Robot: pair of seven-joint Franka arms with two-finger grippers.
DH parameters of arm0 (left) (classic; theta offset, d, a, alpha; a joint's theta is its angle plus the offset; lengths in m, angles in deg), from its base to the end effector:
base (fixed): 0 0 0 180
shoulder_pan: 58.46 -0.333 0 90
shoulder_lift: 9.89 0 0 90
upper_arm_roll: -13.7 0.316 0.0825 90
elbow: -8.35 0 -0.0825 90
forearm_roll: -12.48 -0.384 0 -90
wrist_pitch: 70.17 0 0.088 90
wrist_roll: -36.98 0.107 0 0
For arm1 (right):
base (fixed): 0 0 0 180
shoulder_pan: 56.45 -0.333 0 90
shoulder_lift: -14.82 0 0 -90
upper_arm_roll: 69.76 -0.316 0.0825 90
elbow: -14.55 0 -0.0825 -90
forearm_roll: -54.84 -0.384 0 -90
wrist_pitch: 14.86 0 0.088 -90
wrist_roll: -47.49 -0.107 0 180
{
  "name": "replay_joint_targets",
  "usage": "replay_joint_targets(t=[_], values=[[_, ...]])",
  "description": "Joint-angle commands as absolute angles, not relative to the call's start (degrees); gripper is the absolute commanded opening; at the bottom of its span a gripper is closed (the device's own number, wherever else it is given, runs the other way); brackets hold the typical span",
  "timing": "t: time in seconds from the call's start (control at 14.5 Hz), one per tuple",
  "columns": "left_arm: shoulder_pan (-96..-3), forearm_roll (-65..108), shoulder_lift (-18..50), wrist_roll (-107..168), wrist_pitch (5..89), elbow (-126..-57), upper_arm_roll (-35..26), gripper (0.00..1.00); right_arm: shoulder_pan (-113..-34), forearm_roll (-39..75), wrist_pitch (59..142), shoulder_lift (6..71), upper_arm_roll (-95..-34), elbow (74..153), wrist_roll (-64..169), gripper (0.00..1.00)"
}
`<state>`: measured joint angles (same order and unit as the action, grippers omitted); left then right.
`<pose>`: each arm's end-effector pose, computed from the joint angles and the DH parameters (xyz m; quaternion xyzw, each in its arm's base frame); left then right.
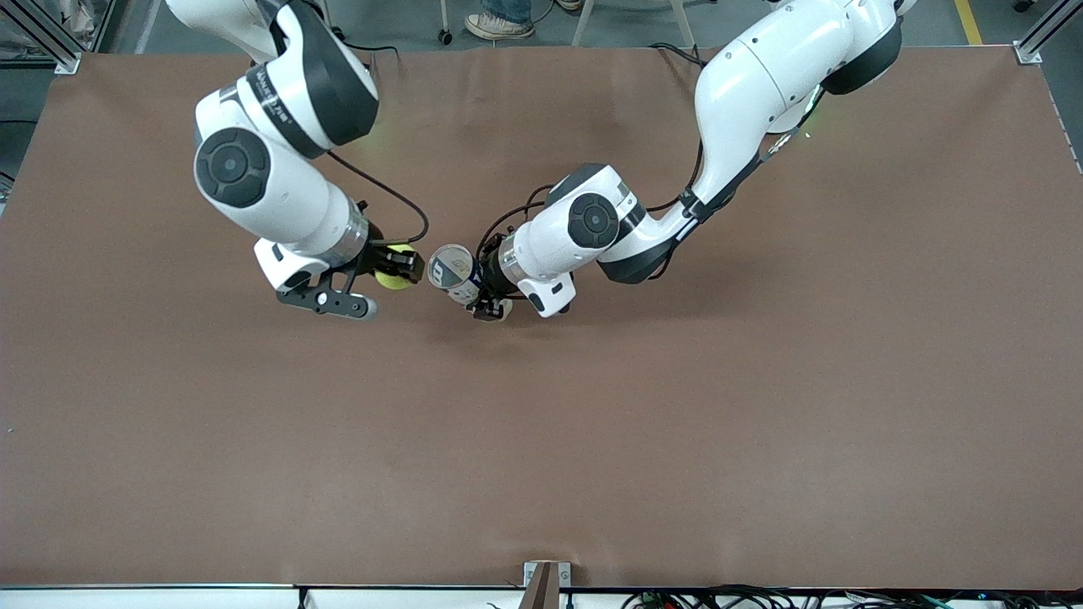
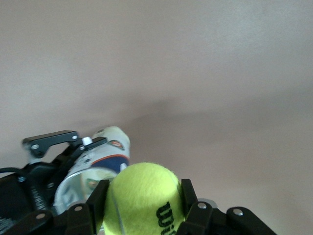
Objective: Insert tennis ball vertically with right arm
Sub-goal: 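Bring the second ball to the can opening and release it with the right gripper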
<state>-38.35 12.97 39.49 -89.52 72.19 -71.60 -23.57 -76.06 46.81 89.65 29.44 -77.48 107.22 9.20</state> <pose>0.5131 -0.5630 0.3023 0.7051 0.6481 -0.2256 0.1785 0.5609 0.2943 0.4739 -0.9894 0.1159 0.0652 0.0583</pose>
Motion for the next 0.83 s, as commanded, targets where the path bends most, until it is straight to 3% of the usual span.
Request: replay_joint_targets(t=[0.0, 0.76], values=[[-37.6, 13.9, 39.2, -90.0, 72.3, -70.8, -23.0, 0.71, -77.0, 45.9, 88.9, 29.5, -77.0, 106.0, 6.5, 0.37], [-37.6, 13.9, 39.2, -90.0, 72.3, -70.8, -23.0, 0.71, -80.7, 46.0, 90.3, 32.3, -76.9, 104.9, 4.2, 0.38]])
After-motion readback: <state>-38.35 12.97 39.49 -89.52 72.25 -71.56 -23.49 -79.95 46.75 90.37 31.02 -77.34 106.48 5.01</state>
